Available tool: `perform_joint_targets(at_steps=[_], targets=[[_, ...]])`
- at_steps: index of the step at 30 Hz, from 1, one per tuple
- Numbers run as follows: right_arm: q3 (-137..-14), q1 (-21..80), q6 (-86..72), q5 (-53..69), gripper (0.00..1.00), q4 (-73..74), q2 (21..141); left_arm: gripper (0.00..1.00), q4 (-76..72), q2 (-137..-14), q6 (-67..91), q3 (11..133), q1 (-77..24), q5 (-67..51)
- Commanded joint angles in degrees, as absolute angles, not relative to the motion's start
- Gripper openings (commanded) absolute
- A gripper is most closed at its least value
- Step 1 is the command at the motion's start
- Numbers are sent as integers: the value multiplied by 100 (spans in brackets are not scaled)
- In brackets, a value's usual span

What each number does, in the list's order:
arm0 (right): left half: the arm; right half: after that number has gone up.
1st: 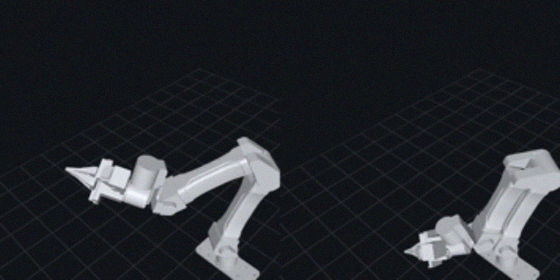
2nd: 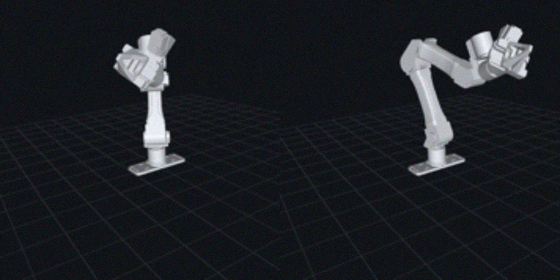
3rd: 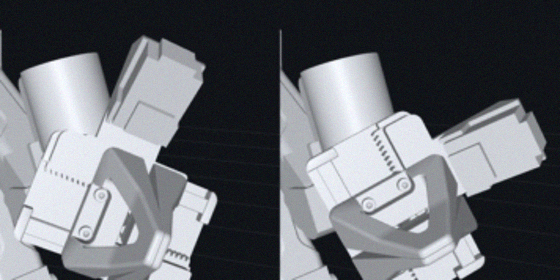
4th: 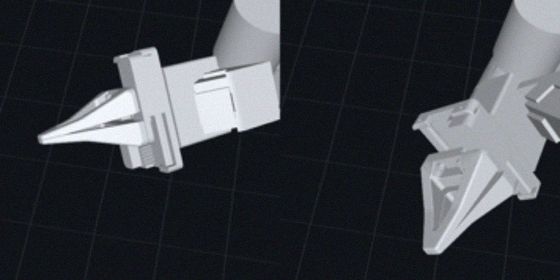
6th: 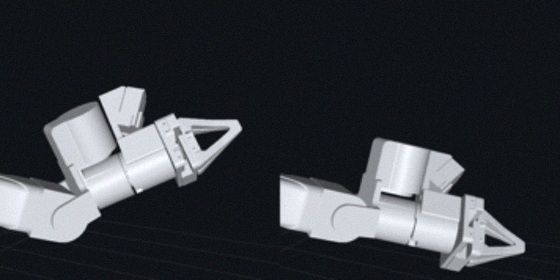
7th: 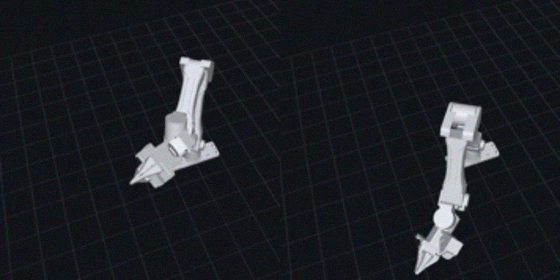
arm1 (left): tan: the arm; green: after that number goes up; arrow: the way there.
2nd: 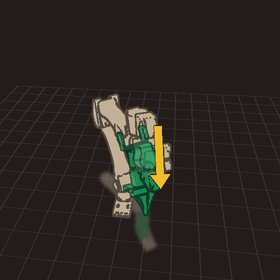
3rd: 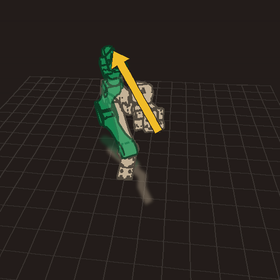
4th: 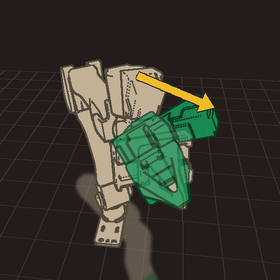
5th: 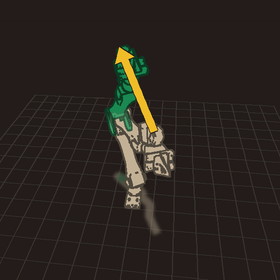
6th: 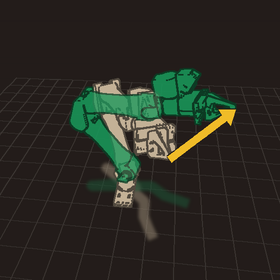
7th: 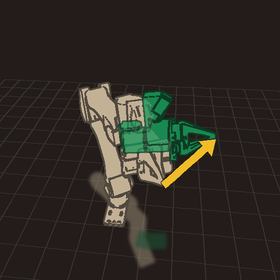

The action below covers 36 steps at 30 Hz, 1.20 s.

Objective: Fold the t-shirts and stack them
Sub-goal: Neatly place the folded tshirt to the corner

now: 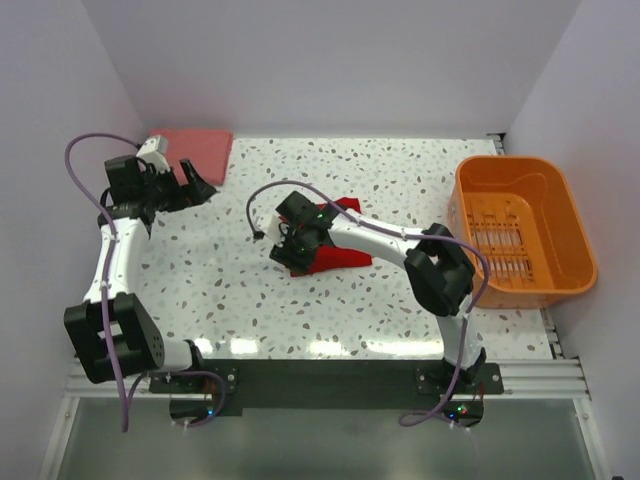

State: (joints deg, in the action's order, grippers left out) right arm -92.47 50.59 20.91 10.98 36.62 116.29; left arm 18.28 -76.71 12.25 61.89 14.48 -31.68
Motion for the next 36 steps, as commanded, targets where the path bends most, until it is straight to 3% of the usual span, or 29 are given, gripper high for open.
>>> perform_joint_targets(at_steps=[1,13,15,16,17,20,21,25,36], targets=[[-9273,5211,2215,747,51,3437,11689,100,1925,-7726,1626,6047,1512,-3340],[-8763,5379,2039,650,50,2786,12216,100,1951,-7787,1521,5564,1512,-3208],[-8728,5370,2022,676,46,2742,12348,100,1942,-7787,1538,5345,1512,-3234],[-8710,5379,1995,677,41,2733,12383,100,1908,-7787,1538,5257,1512,-3287],[-8701,5370,1995,625,28,2707,12392,100,1890,-7796,1538,5082,1512,-3392],[-8640,5283,1960,711,3,2637,12209,99,1627,-7866,1757,4669,1503,-3742],[-8631,5239,1951,808,0,2611,12112,99,1495,-7910,1862,4554,1512,-3875],[-8622,5124,1951,1300,0,2523,11542,96,301,-8181,2687,3974,1424,-4350],[-8780,4957,1793,1951,0,2417,11189,95,-1949,-9439,4630,3692,290,-4210]])
